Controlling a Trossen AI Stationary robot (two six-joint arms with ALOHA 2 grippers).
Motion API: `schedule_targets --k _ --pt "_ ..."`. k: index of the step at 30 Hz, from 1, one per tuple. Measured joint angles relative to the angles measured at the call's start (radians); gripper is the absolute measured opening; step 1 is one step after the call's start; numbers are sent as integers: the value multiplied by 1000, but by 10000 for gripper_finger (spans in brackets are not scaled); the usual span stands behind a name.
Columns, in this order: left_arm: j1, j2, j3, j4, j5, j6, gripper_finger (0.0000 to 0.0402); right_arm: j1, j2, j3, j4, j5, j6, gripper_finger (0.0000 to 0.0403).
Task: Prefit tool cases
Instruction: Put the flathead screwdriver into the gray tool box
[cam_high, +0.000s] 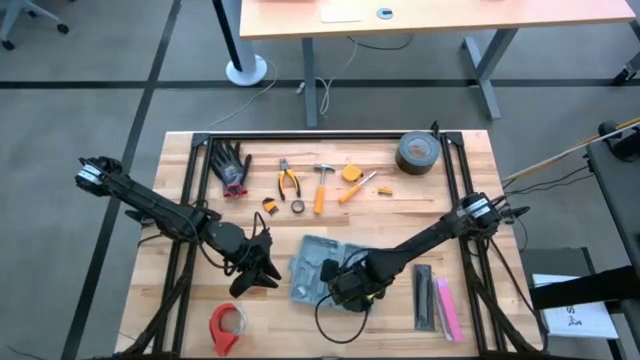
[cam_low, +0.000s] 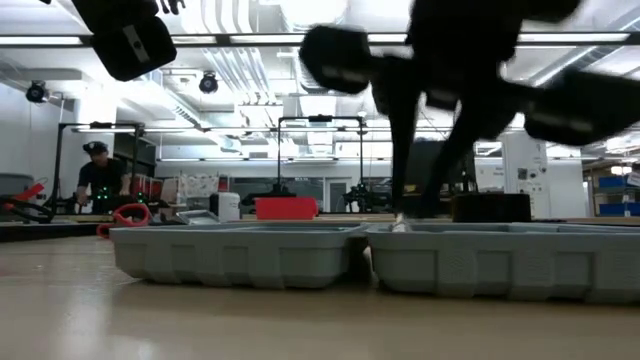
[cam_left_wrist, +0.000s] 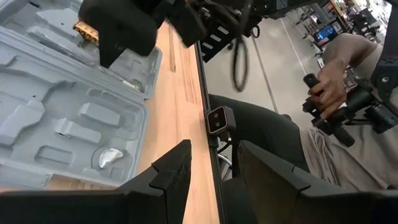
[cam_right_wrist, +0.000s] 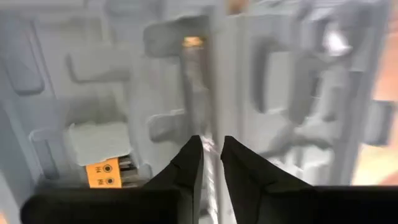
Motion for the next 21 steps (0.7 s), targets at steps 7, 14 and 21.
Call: schedule_targets --k 7,14,21 --pt "0 0 0 1 0 0 141 -11 -64 19 -41 -7 400 53" --pt "0 0 0 0 -15 53 135 -55 -73 19 -57 -130 966 39" --pt "-5 0 0 -2 -53 110 146 -63 -47 18 -1 -165 1256 52"
